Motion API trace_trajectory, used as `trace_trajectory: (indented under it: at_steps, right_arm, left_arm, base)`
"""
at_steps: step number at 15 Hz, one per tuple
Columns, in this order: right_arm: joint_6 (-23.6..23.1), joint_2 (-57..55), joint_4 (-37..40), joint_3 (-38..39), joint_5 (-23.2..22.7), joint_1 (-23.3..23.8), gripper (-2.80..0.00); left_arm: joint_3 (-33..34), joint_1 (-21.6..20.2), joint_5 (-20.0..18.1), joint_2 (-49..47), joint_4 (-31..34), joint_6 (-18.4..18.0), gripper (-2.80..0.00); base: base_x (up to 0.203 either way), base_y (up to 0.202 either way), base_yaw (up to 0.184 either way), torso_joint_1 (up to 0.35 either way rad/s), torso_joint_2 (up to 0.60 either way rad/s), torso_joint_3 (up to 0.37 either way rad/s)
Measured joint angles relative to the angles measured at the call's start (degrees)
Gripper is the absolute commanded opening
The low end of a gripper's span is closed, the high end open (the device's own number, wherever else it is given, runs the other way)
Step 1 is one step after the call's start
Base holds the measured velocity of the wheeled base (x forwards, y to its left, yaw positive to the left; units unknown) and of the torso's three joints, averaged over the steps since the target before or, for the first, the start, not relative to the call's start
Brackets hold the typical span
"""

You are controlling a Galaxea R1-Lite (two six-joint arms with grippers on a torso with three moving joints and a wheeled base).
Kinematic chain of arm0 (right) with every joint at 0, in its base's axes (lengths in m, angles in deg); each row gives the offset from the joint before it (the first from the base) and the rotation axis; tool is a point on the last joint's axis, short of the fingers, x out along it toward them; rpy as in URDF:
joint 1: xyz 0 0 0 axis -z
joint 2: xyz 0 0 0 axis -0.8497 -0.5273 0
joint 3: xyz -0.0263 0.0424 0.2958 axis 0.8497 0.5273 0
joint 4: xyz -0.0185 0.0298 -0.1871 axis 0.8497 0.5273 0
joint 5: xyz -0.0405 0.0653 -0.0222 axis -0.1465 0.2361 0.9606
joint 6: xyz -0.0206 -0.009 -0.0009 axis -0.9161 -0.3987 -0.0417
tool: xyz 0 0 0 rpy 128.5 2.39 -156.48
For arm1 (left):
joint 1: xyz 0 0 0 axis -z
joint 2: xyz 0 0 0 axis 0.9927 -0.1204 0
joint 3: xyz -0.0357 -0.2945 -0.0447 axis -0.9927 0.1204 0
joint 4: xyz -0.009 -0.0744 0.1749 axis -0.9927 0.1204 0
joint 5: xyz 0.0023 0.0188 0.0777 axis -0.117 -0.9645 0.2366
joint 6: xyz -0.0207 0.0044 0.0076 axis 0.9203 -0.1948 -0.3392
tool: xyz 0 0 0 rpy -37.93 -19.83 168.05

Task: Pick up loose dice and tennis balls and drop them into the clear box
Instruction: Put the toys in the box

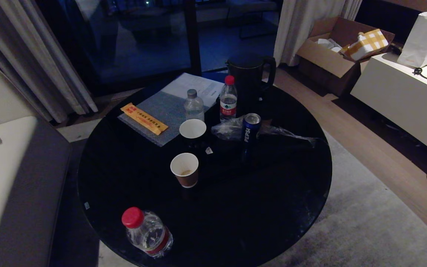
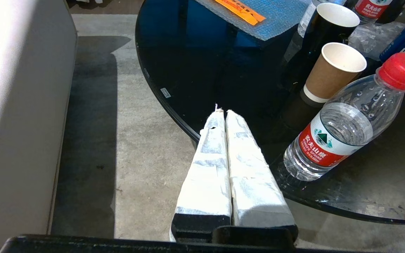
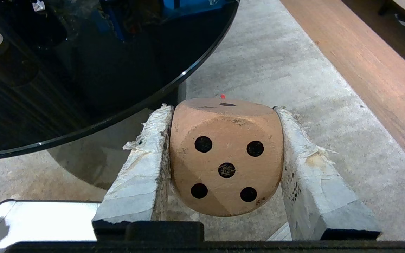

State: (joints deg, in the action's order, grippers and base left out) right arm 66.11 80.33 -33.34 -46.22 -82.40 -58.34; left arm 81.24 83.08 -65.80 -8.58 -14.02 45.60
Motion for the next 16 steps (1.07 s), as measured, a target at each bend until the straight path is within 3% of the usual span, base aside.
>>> trace_trajectory:
  at_steps: [16]
  right_arm:
    - [1.1,0.2,0.2,0.0,0.2,0.0,-2.80]
  left_arm:
    - [0.0,0.0,0.1,0.0,0.1,0.0,-2.80]
  base:
    - [0.000,0.000,0.000,0.000,0.00,0.000]
